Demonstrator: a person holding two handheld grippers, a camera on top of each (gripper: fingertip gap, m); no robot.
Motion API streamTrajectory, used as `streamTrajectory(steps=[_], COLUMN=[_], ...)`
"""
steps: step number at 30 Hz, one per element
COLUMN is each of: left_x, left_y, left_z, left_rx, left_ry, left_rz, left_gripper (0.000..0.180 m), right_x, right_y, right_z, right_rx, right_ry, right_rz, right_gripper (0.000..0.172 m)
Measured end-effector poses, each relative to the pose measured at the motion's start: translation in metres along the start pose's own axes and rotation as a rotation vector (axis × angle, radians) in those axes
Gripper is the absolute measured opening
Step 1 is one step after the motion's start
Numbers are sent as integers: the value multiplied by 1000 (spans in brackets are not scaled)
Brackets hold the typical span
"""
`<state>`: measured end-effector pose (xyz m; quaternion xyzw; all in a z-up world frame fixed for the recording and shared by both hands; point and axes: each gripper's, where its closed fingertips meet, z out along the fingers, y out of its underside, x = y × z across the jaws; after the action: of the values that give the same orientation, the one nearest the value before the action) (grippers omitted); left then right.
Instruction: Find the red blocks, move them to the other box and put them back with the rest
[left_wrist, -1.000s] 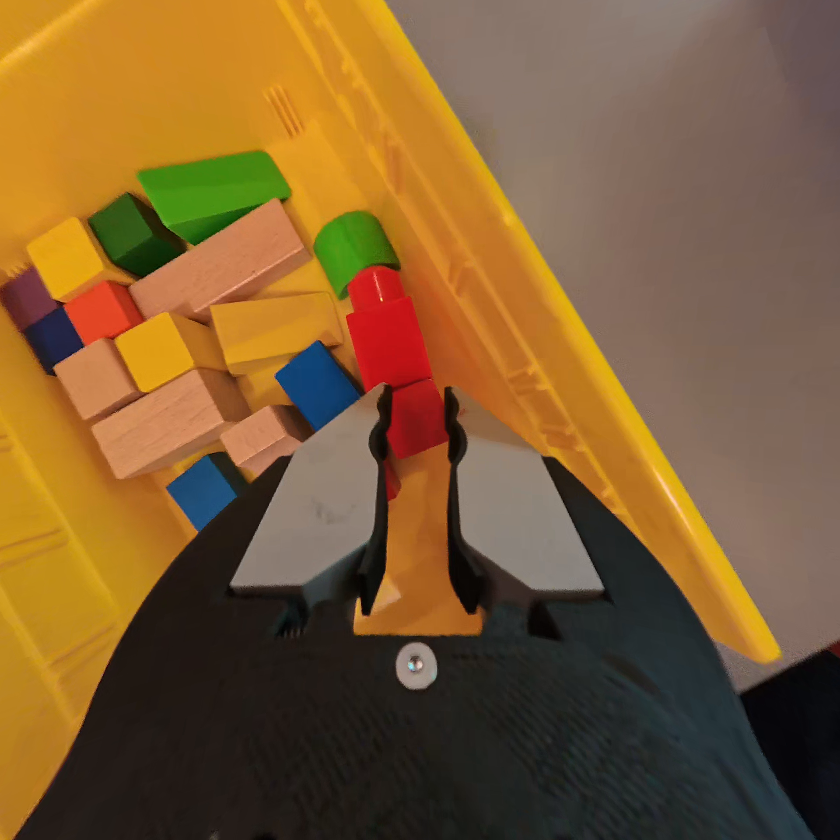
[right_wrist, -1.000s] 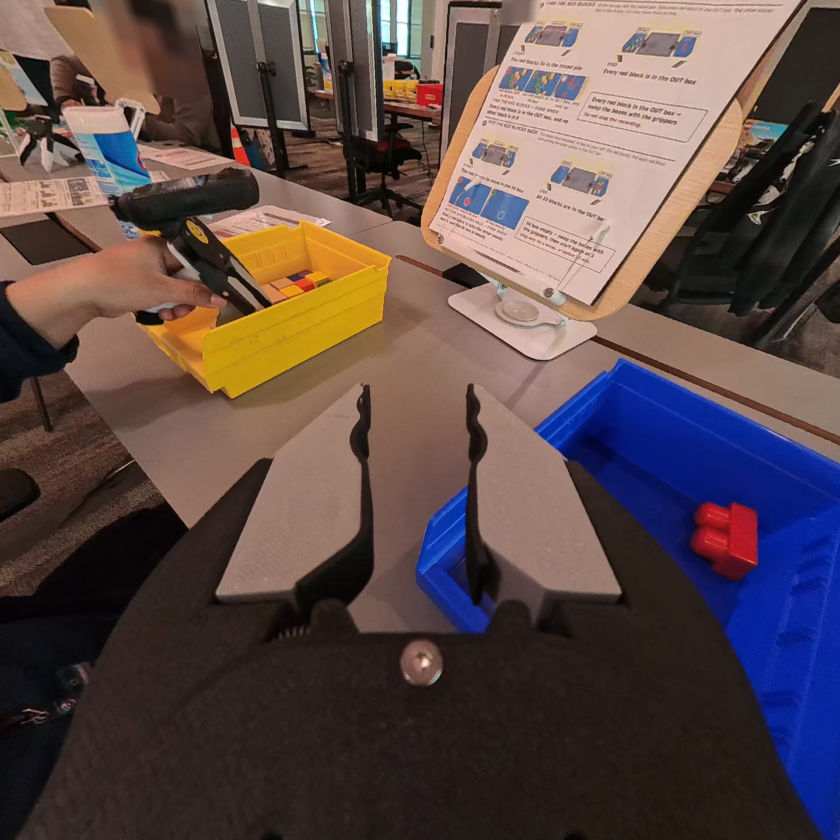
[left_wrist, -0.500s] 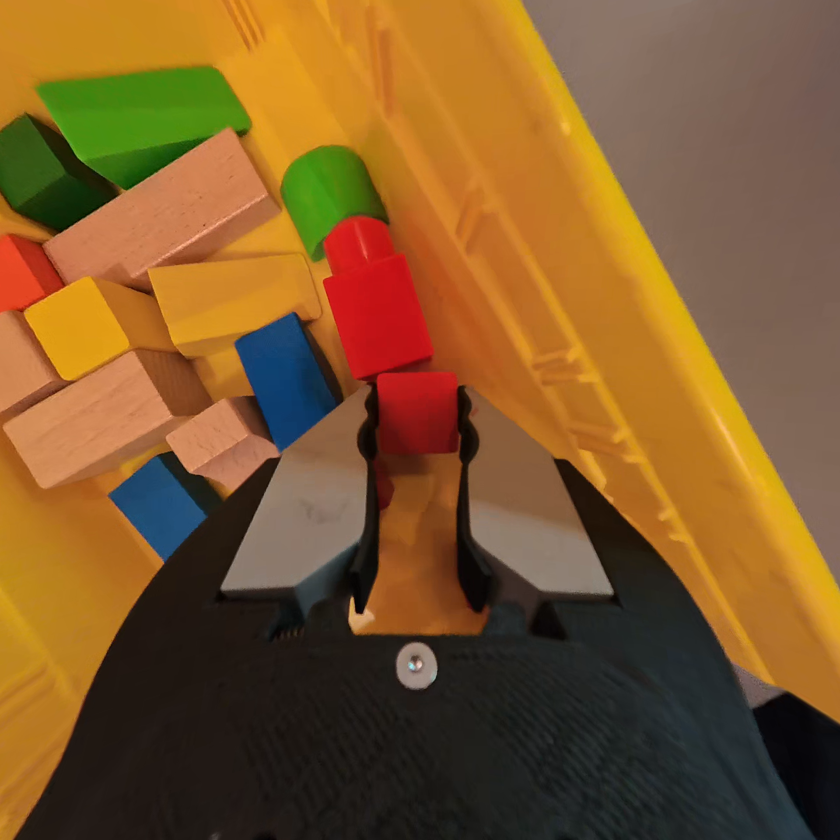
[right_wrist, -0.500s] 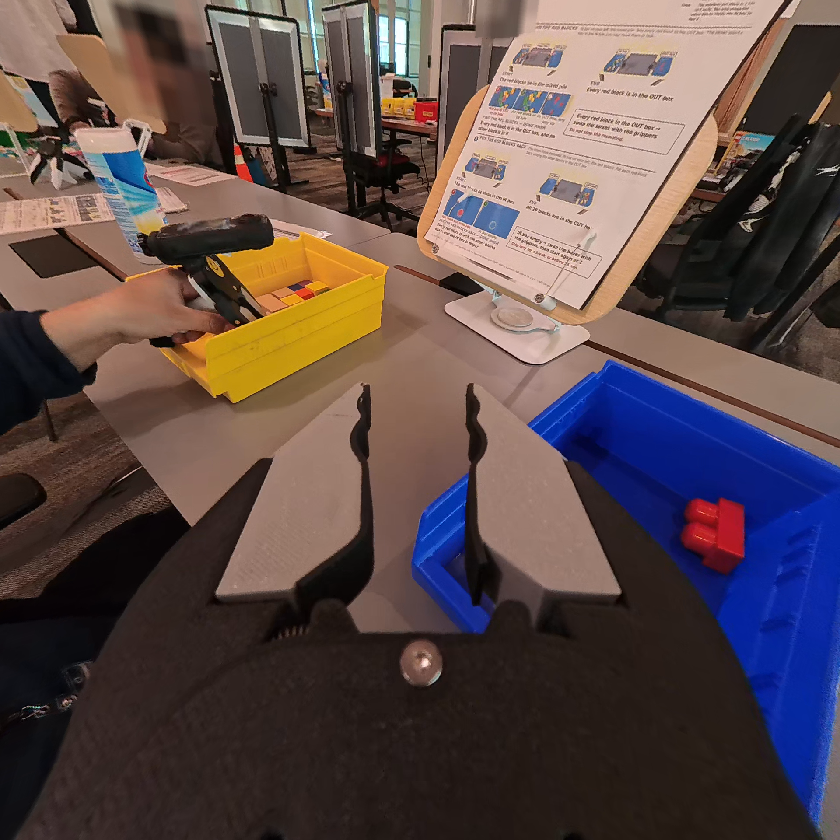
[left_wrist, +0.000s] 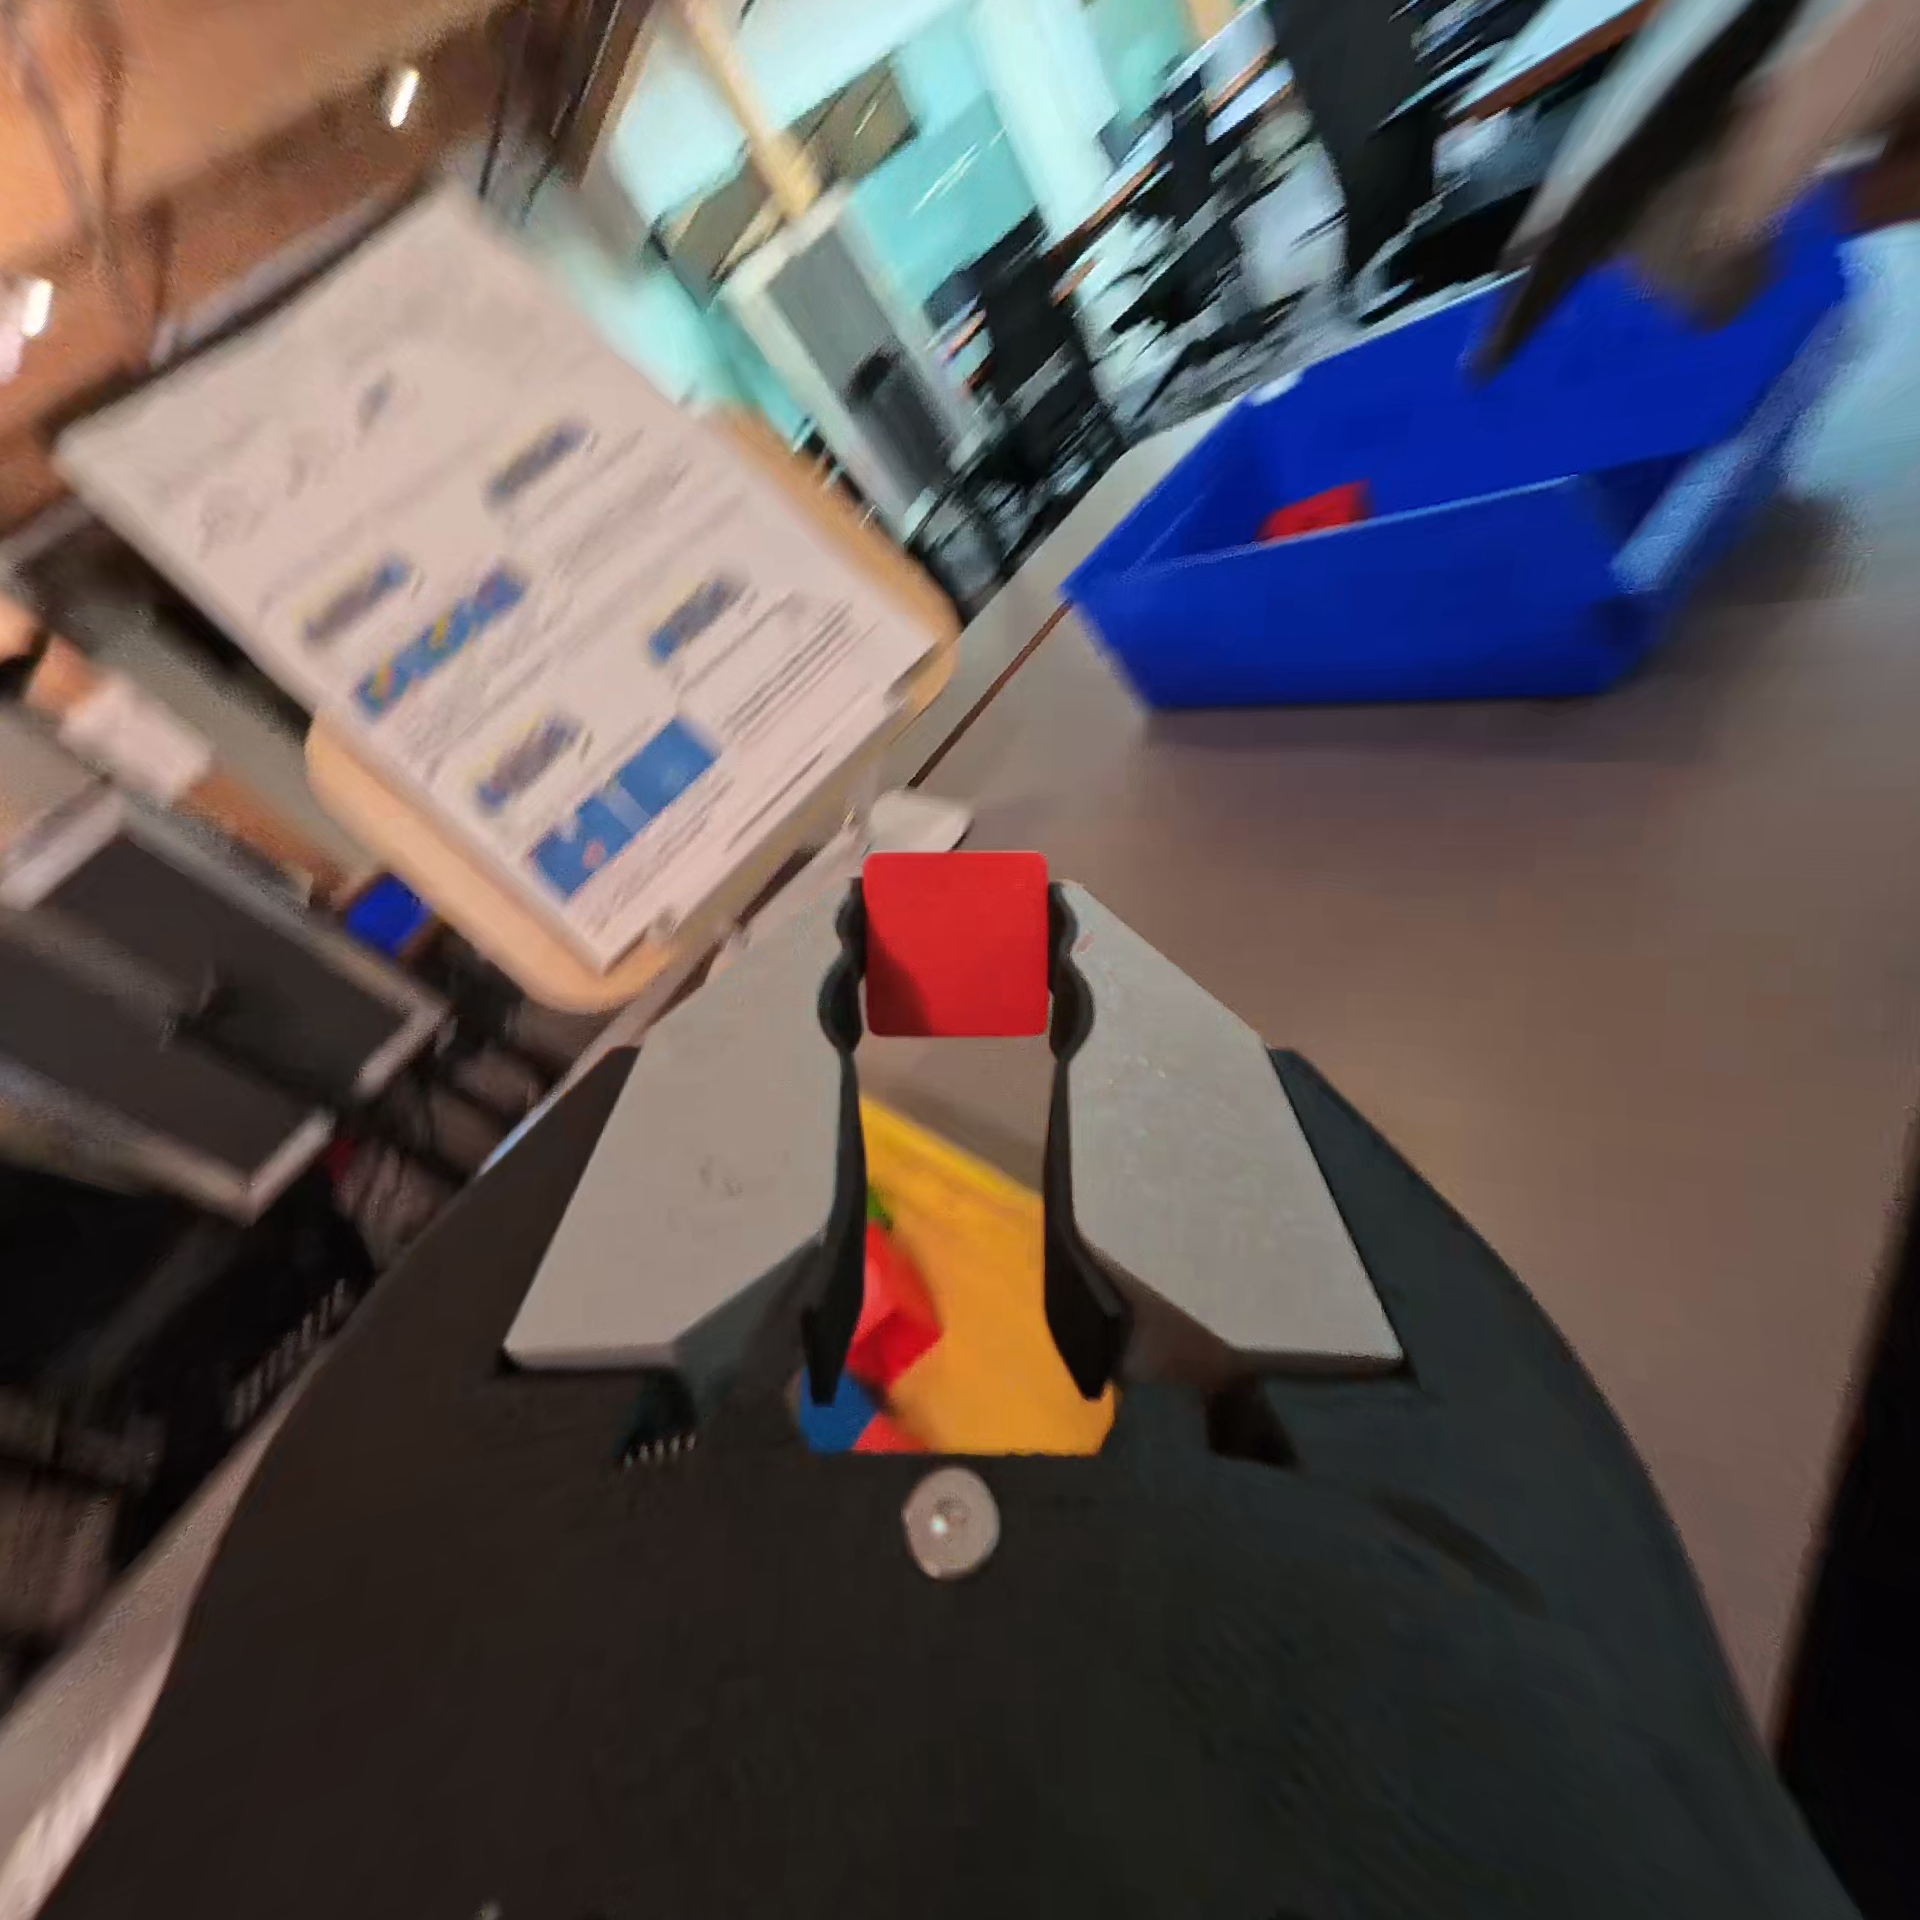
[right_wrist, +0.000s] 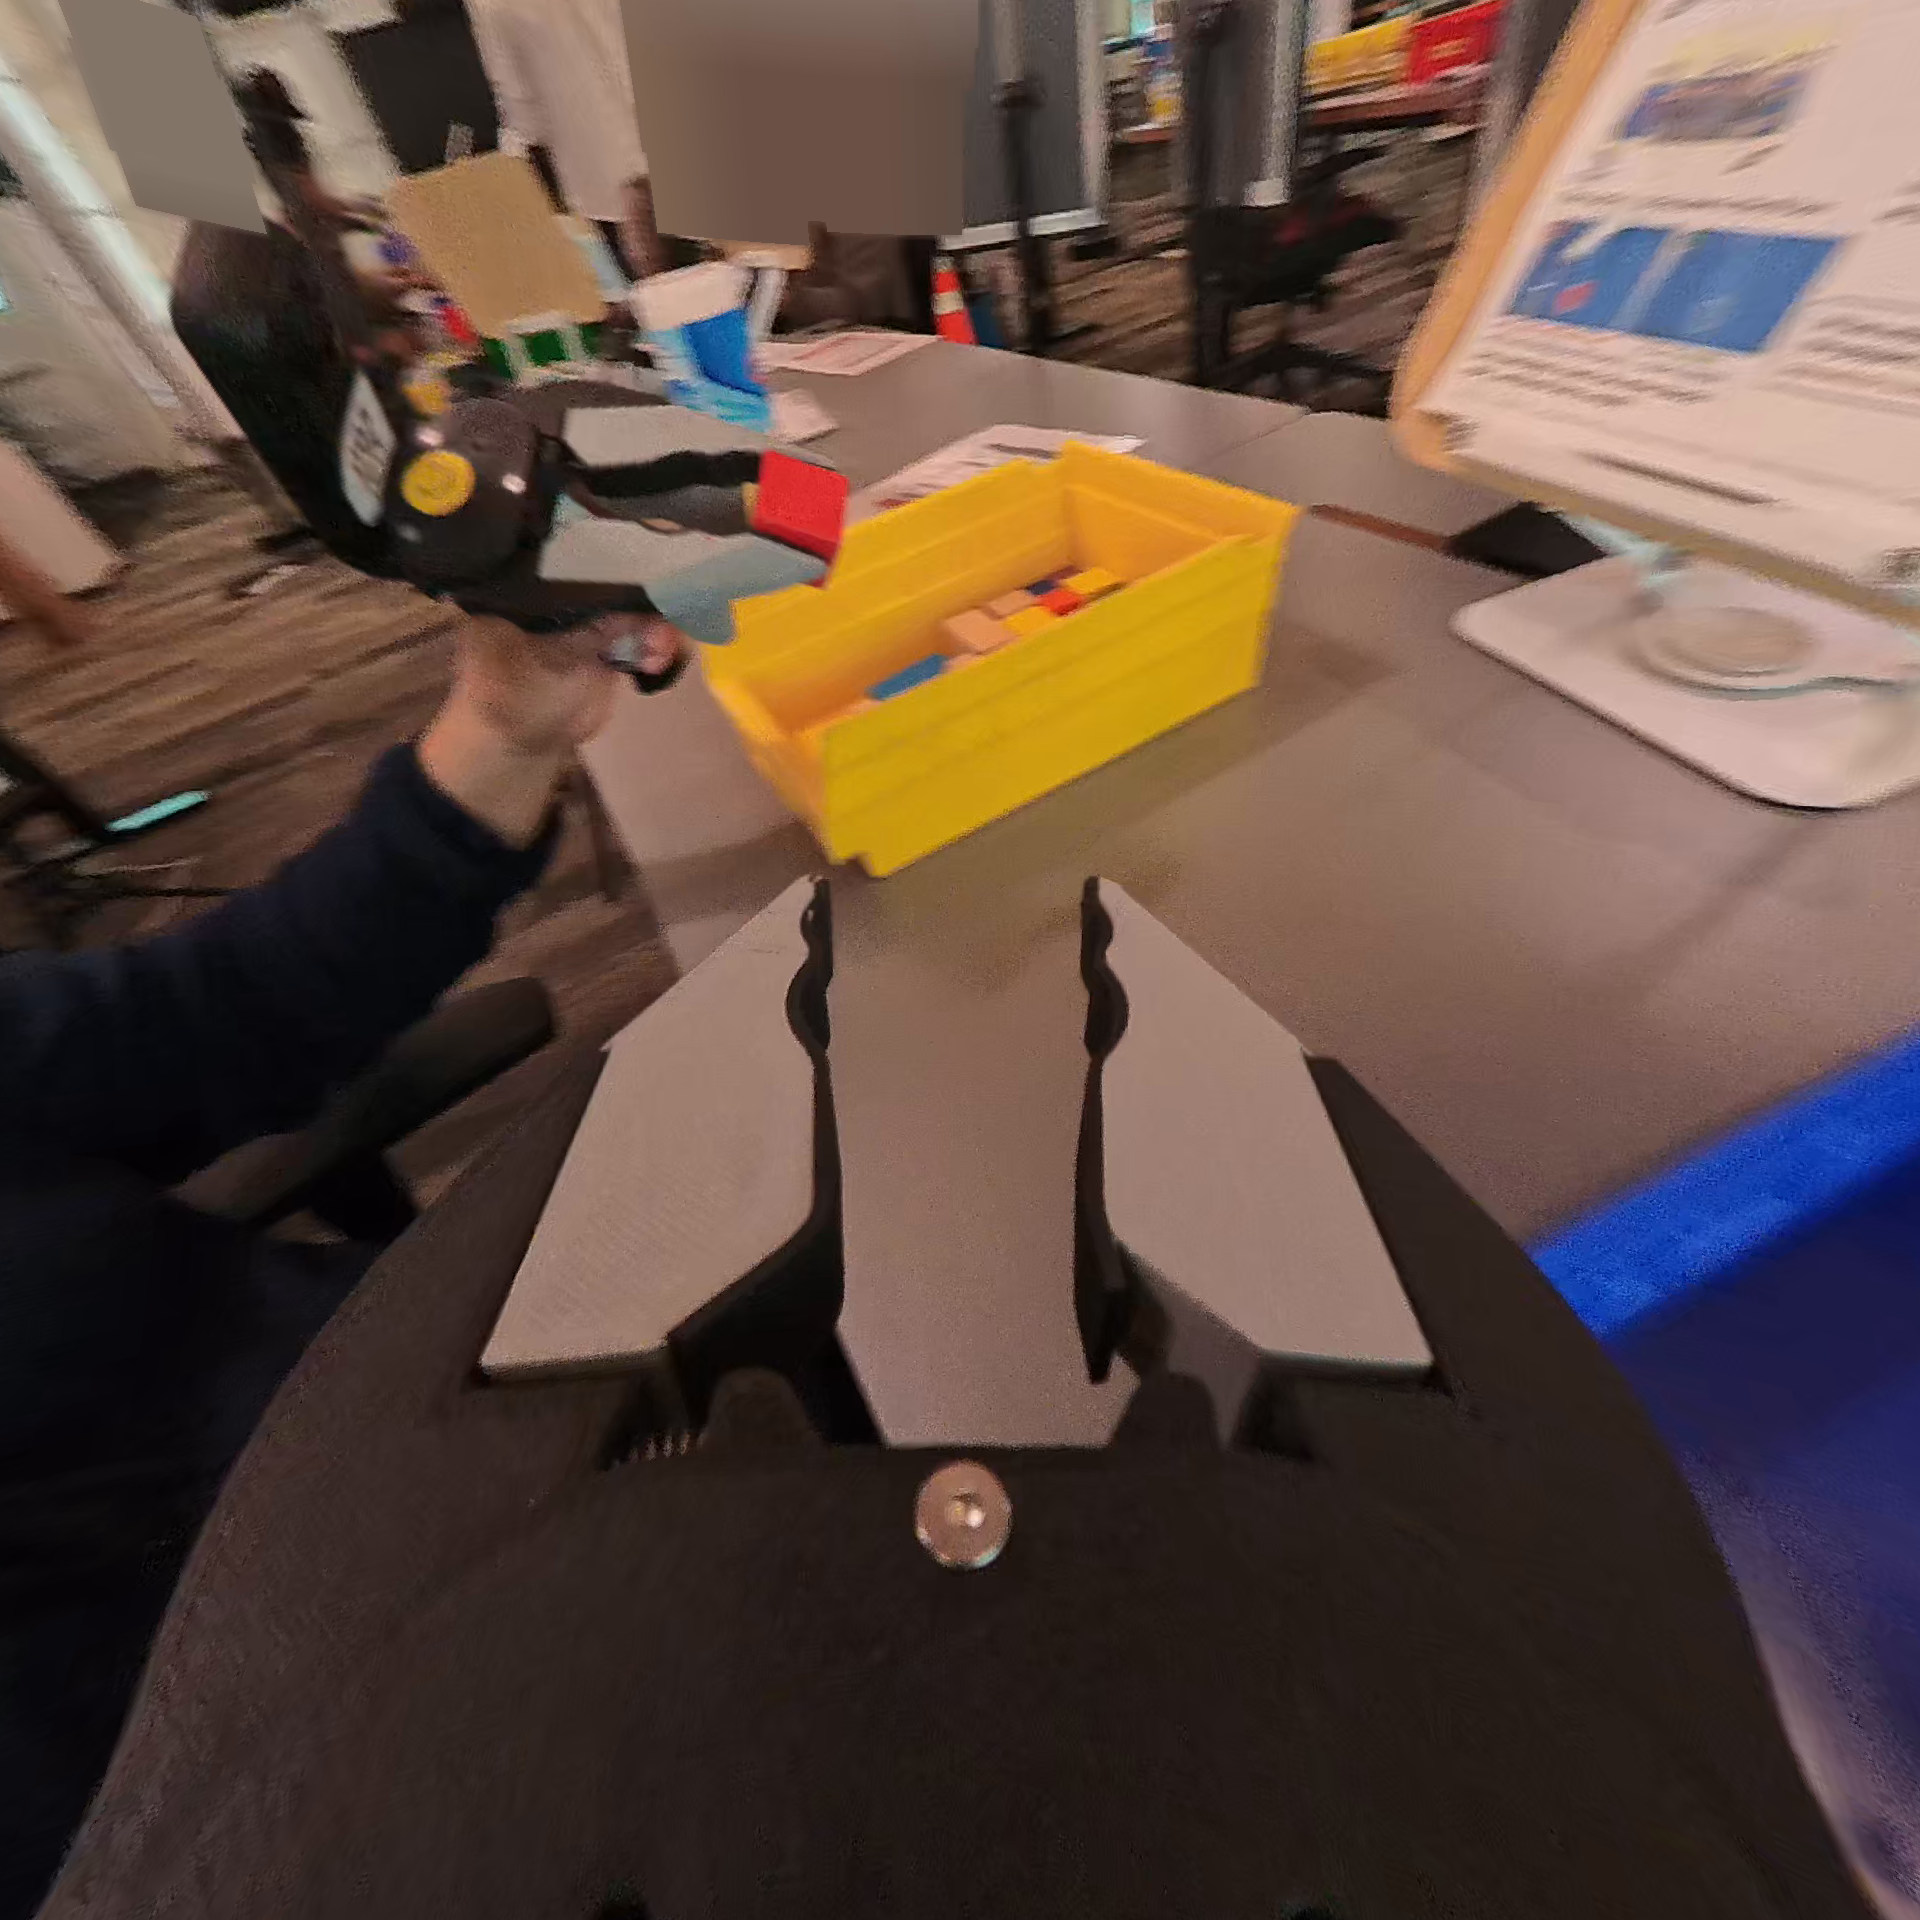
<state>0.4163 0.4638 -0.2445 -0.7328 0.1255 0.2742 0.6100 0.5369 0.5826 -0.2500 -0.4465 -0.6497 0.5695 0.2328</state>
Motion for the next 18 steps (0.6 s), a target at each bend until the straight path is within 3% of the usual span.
streamTrajectory(steps=[3,8,11,13,15,18], left_x=[49,109,135,139,137,134], left_y=[-43,-85,-98,-96,-86,-67], left_z=[-12,-23,-27,-21,-14,2], left_rx=[173,294,329,292,221,121], left_ry=[69,201,251,215,187,131], left_rz=[171,303,348,399,423,481], left_gripper=[31,31,31,31,31,31], right_x=[-41,-97,-116,-125,-122,-104], right_y=[0,0,-1,1,6,15], right_z=[21,37,39,38,42,50], right_rx=[6,10,18,3,-15,-46], right_ry=[-196,-496,-644,-722,-706,-541], right_rz=[50,163,253,290,283,188], right_gripper=[50,55,56,46,41,40])
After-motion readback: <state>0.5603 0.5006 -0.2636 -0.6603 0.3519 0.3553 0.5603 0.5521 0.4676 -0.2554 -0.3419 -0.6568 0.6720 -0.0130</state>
